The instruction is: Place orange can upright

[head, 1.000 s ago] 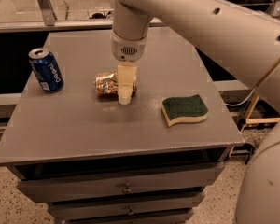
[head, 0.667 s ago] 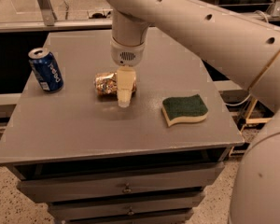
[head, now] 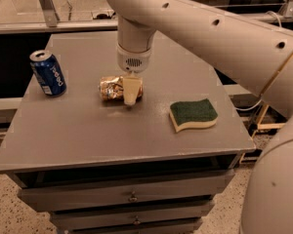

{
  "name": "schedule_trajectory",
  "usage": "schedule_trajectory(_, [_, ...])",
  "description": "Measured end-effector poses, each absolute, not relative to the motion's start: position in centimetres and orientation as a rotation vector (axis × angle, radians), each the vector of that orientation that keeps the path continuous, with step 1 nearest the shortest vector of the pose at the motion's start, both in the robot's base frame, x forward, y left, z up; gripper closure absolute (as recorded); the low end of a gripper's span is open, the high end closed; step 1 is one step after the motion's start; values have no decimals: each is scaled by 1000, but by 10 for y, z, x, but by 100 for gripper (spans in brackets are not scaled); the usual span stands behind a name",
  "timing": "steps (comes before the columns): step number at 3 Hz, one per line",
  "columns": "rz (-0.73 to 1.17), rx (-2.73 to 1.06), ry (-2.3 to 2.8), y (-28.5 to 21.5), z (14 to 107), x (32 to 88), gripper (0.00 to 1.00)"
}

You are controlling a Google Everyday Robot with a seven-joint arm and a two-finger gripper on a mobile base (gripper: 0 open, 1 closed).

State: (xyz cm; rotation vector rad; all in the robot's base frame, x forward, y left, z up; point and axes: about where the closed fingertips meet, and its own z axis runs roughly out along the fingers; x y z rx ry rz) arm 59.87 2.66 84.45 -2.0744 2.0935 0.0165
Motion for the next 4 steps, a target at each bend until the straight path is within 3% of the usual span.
schedule_trajectory(2, [40,-2082,2072,28,847,598,88])
schedule_trajectory(3, [16,-2108,1963,21,871,599,100])
schedule_trajectory(4, [-74,-2155,1766,3,908,594,100])
